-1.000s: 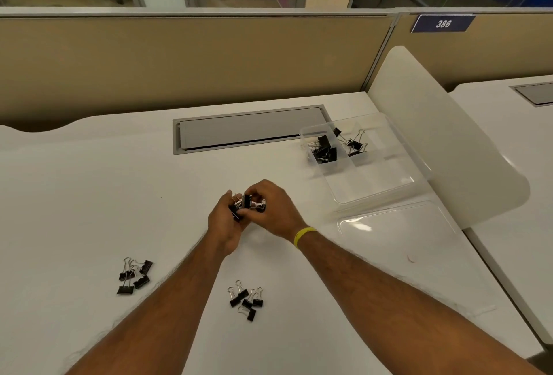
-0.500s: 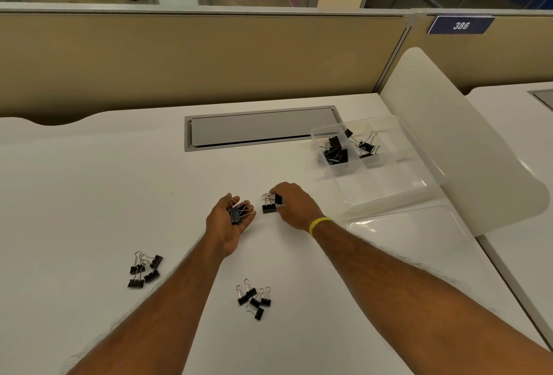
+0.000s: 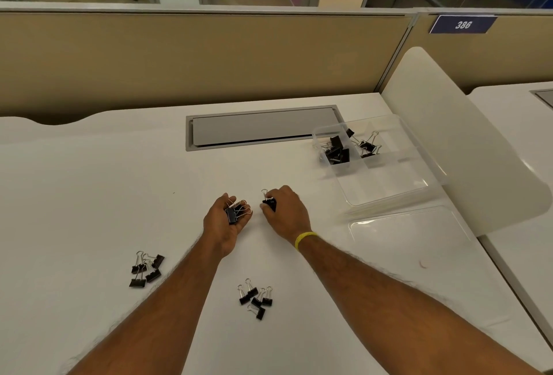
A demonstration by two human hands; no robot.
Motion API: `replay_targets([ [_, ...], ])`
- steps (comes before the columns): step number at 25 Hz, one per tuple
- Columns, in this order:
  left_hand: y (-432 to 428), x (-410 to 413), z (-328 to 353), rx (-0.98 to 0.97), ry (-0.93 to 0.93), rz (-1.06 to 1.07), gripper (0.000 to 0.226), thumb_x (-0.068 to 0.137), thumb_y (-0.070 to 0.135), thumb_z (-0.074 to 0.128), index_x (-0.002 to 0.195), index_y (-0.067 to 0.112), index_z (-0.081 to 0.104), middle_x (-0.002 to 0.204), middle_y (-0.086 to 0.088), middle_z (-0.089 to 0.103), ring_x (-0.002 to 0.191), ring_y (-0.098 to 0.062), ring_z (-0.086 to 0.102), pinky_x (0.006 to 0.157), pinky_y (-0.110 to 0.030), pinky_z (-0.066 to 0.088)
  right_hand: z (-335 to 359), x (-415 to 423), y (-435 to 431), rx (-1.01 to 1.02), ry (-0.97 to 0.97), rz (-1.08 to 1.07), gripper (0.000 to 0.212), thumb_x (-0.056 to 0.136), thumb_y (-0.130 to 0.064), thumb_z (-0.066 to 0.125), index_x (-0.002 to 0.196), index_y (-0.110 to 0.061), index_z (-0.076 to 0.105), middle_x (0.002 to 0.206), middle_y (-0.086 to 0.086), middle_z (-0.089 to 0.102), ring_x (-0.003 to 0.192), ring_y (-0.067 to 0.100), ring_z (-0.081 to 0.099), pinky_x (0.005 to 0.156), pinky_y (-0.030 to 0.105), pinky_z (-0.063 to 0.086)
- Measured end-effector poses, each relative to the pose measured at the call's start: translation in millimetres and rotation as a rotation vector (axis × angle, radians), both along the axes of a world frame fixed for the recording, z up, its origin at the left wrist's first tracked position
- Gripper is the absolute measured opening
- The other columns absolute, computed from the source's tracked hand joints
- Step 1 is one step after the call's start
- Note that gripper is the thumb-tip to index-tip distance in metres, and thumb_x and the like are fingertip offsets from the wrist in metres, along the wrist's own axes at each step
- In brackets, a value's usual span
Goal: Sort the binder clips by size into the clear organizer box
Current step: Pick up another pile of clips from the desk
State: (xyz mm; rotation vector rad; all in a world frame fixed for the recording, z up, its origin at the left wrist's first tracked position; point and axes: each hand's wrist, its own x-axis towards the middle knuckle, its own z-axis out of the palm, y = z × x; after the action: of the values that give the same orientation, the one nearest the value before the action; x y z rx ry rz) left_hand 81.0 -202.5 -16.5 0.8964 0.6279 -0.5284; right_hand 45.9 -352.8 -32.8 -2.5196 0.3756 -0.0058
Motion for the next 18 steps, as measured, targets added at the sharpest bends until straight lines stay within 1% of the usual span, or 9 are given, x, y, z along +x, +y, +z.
replay_targets([
  [3,1.0,-1.5,0.9,-0.008,0.009,0.004,0.022,0.099,0.025,0.049,0.099,0.003,0.054,0.092,-0.018,0.061,0.085,-0.029,0.062,0.076,-0.041,0.054,-4.2,-6.1,9.8,-0.108,0.004,0.027,0.028,0.091,-0.033,0.056,0.114,-0.017,0.062,0.112,0.003,0.054,0.106,0.021,0.050,0.079,0.035,0.050],
  [7,3.0,-4.1,1.0,-0.003,0.007,-0.002,0.022,0.098,0.025,0.050,0.098,0.004,0.054,0.091,-0.018,0.061,0.084,-0.029,0.062,0.075,-0.040,0.054,-5.6,-10.0,11.0,-0.148,0.026,0.034,0.024,0.090,-0.019,0.052,0.112,-0.013,0.061,0.107,0.007,0.055,0.105,0.024,0.050,0.076,0.035,0.048],
  [10,3.5,-5.3,2.3,0.001,-0.001,-0.015,0.022,0.098,0.026,0.050,0.097,0.004,0.054,0.090,-0.017,0.062,0.084,-0.029,0.061,0.074,-0.040,0.054,-3.2,-12.7,4.5,-0.107,0.063,0.011,0.026,0.086,-0.016,0.053,0.111,-0.013,0.063,0.105,0.009,0.057,0.103,0.026,0.051,0.078,0.037,0.047],
  [12,2.6,-6.8,3.6,0.004,-0.001,-0.016,0.023,0.098,0.026,0.050,0.097,0.004,0.054,0.090,-0.017,0.062,0.085,-0.029,0.061,0.076,-0.040,0.054,-1.9,-14.6,-2.2,-0.053,0.081,-0.031,0.025,0.081,-0.015,0.057,0.104,-0.013,0.065,0.102,0.010,0.058,0.100,0.028,0.053,0.078,0.035,0.046],
  [14,0.4,-8.9,4.5,0.009,-0.004,-0.027,0.023,0.099,0.026,0.050,0.098,0.004,0.054,0.090,-0.017,0.062,0.085,-0.029,0.062,0.076,-0.040,0.054,-1.3,-16.5,-8.9,-0.040,0.099,-0.041,0.023,0.078,-0.015,0.058,0.100,-0.013,0.065,0.099,0.010,0.059,0.098,0.029,0.055,0.077,0.033,0.045],
  [18,-5.0,-15.4,7.3,0.008,-0.003,-0.035,0.023,0.099,0.026,0.049,0.098,0.004,0.054,0.090,-0.017,0.061,0.083,-0.029,0.061,0.076,-0.040,0.054,3.4,-18.7,-12.2,-0.025,0.124,-0.022,0.024,0.082,-0.017,0.057,0.104,-0.012,0.063,0.104,0.011,0.056,0.100,0.029,0.054,0.081,0.036,0.049],
])
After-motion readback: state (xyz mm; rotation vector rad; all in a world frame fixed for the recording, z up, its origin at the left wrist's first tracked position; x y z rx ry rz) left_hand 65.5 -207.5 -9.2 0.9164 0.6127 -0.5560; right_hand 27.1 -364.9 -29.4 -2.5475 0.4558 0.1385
